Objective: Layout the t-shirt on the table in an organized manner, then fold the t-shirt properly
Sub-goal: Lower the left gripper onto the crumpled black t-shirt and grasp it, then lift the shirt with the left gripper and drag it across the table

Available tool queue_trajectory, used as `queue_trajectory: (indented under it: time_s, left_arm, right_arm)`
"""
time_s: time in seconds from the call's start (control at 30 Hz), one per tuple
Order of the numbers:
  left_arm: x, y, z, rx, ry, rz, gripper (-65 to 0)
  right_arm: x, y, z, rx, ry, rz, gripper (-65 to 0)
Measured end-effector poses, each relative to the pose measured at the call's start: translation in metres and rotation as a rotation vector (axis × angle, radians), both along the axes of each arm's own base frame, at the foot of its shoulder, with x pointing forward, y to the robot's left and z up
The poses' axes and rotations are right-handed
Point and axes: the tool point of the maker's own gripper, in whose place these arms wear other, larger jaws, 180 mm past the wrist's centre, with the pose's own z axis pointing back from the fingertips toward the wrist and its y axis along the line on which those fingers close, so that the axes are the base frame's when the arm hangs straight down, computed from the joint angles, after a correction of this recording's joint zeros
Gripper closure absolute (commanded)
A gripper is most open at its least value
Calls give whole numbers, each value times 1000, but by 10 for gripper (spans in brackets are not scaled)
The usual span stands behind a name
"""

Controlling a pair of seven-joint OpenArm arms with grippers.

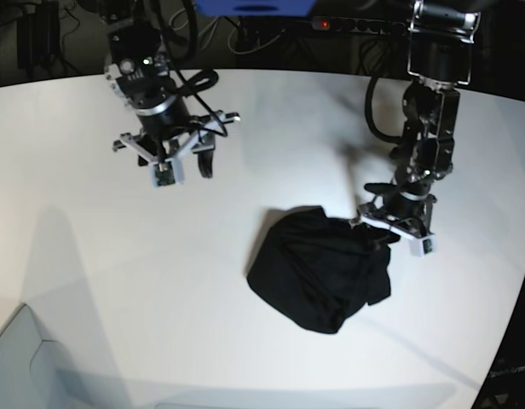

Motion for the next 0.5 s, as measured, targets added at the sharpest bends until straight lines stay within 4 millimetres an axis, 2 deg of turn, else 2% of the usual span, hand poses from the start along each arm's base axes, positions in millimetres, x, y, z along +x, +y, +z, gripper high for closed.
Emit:
queue_trajectory:
  time_s: [0.07, 0.17, 0.2, 0.23, 0.33, 0.5]
  left_arm:
    - [1, -7, 20, 1, -50, -18, 0]
    - [3, -24, 70, -21, -187, -60, -37]
    - [1, -28, 82, -24, -220, -69, -24]
    - [0, -31, 93, -22, -244, -78, 0]
    - [-6, -41, 119, -26, -310, -103, -8]
    - [-28, -59, 171, -42, -440, -152, -4]
  right_arm:
    - [-1, -2, -1, -1, 3, -5, -273]
    - [0, -5, -3, -9, 6, -8, -273]
    - [1, -5, -4, -11, 9, -7, -273]
    - [2, -5, -4, -11, 7, -8, -273]
    - [2, -5, -3, -11, 4, -8, -273]
    - [3, -6, -3, -14, 3, -7, -273]
